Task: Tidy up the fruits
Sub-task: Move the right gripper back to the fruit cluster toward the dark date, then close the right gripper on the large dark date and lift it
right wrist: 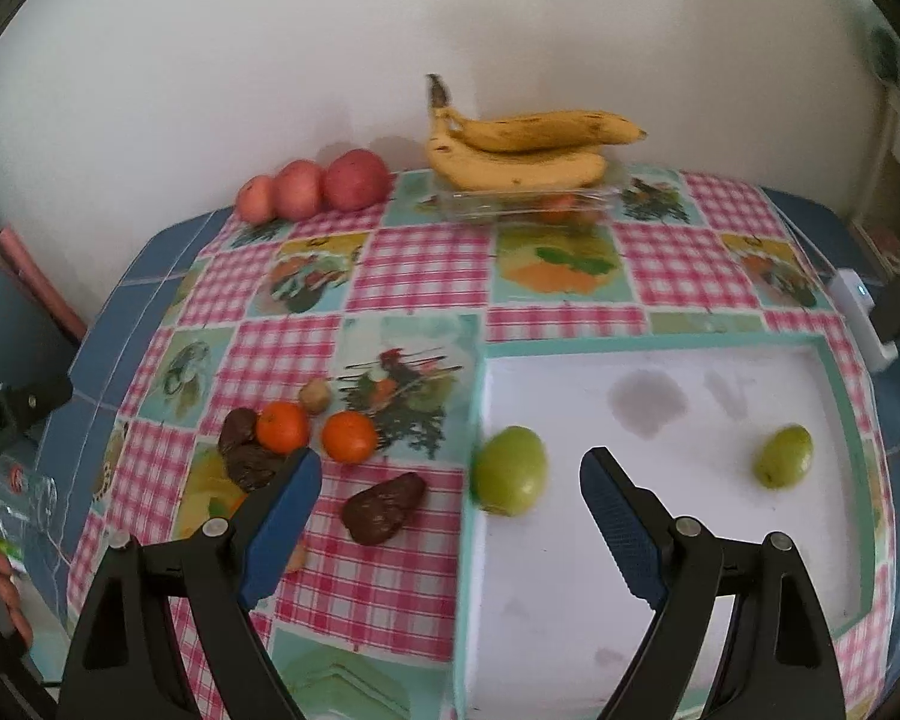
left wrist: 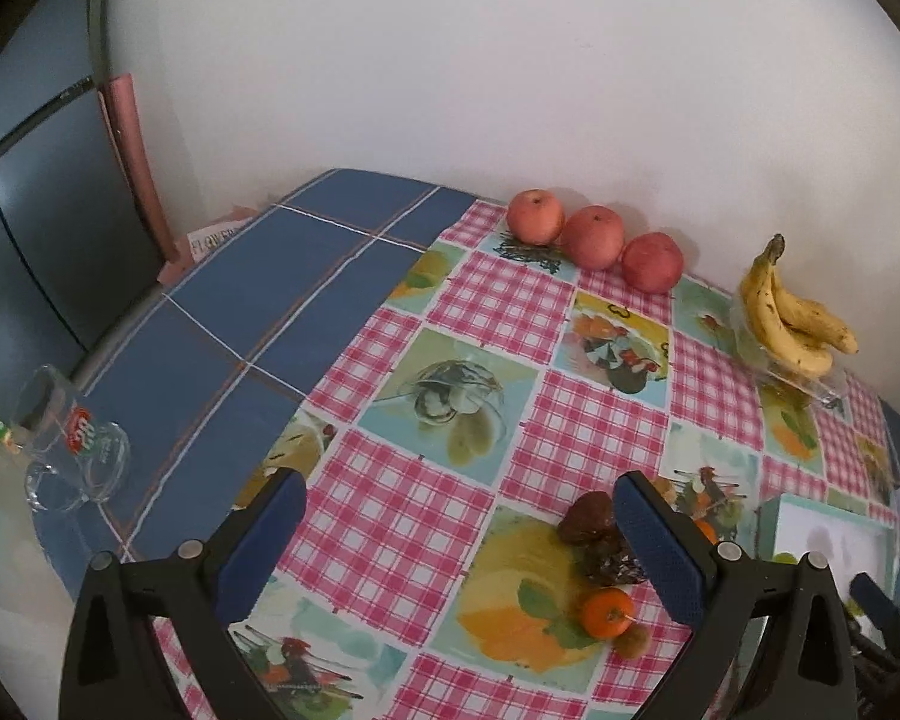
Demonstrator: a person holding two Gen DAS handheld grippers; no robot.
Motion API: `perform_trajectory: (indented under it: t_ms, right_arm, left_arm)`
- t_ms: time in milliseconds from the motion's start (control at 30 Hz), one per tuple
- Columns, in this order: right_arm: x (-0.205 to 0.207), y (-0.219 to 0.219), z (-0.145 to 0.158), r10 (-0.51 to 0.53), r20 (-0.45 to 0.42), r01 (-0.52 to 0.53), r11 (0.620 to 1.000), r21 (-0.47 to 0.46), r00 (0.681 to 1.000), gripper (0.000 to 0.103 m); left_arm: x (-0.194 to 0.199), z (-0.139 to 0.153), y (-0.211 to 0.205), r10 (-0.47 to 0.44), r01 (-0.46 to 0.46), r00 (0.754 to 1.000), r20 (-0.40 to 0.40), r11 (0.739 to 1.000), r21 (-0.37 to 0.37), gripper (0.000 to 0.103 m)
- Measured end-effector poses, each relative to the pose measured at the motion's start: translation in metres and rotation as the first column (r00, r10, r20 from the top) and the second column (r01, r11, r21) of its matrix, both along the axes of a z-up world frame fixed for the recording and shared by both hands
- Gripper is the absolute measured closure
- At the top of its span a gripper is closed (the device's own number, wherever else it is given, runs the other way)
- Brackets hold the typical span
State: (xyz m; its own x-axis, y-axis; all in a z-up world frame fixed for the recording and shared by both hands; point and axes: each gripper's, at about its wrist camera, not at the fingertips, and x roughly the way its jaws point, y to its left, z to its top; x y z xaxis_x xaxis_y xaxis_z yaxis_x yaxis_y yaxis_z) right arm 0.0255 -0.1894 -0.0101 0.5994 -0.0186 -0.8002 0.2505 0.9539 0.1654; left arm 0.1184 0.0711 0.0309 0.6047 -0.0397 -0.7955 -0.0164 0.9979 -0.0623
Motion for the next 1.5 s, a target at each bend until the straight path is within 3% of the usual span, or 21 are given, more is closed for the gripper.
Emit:
perform_trajectory:
  t_ms: [167, 267, 567, 667, 833, 933, 1100, 1267, 1400, 1500]
  right_arm:
    - [0.009, 0.018, 0.007, 0.053, 0.006, -0.053, 0.999, 0.01, 0.999, 0.014]
    - [0.012, 0.026, 0.011, 0.09, 0.018, -0.091, 0.995, 0.042, 0.996, 0.014]
    - [0.026, 0.036, 0.013, 0.133, -0.003, -0.133, 0.991, 0.007, 0.991, 0.015]
    - [0.031, 0.034, 0.013, 0.139, -0.01, -0.139, 0.99, 0.01, 0.99, 0.023]
    - [0.041, 0.038, -0.006, 0.165, -0.077, -0.166, 0.986, -0.009, 0.983, 0.029]
    - [0.047, 0.043, -0.023, 0.183, -0.133, -0.187, 0.982, -0.014, 0.974, 0.035]
    - [0.053, 0.049, -0.054, 0.202, -0.223, -0.212, 0.977, -0.019, 0.954, 0.039]
    - [0.054, 0.047, -0.07, 0.201, -0.261, -0.215, 0.976, -0.028, 0.944, 0.04]
    - [0.055, 0.045, -0.077, 0.197, -0.277, -0.216, 0.976, -0.039, 0.94, 0.041]
    - [0.056, 0.045, -0.08, 0.196, -0.287, -0.217, 0.975, -0.041, 0.938, 0.044]
  left_arm:
    - [0.001, 0.005, -0.009, -0.083, 0.084, 0.996, 0.009, 0.995, -0.052, 0.0]
    - [0.007, 0.0, -0.013, -0.133, 0.129, 0.991, -0.017, 0.981, -0.145, 0.0]
    - [0.03, -0.025, -0.032, -0.165, 0.148, 0.98, -0.112, 0.979, -0.143, 0.003]
    - [0.04, -0.044, -0.042, -0.18, 0.159, 0.971, -0.16, 0.978, -0.135, 0.01]
    - [0.05, -0.077, -0.052, -0.208, 0.168, 0.947, -0.243, 0.97, -0.175, 0.011]
    - [0.053, -0.09, -0.056, -0.213, 0.168, 0.938, -0.273, 0.969, -0.181, 0.019]
    - [0.055, -0.109, -0.059, -0.215, 0.153, 0.927, -0.308, 0.965, -0.212, 0.021]
    - [0.057, -0.117, -0.059, -0.218, 0.143, 0.921, -0.324, 0.96, -0.24, 0.036]
    - [0.056, -0.114, -0.061, -0.24, 0.158, 0.918, -0.315, 0.952, -0.263, 0.058]
    - [0.057, -0.114, -0.064, -0.25, 0.17, 0.916, -0.314, 0.95, -0.262, 0.066]
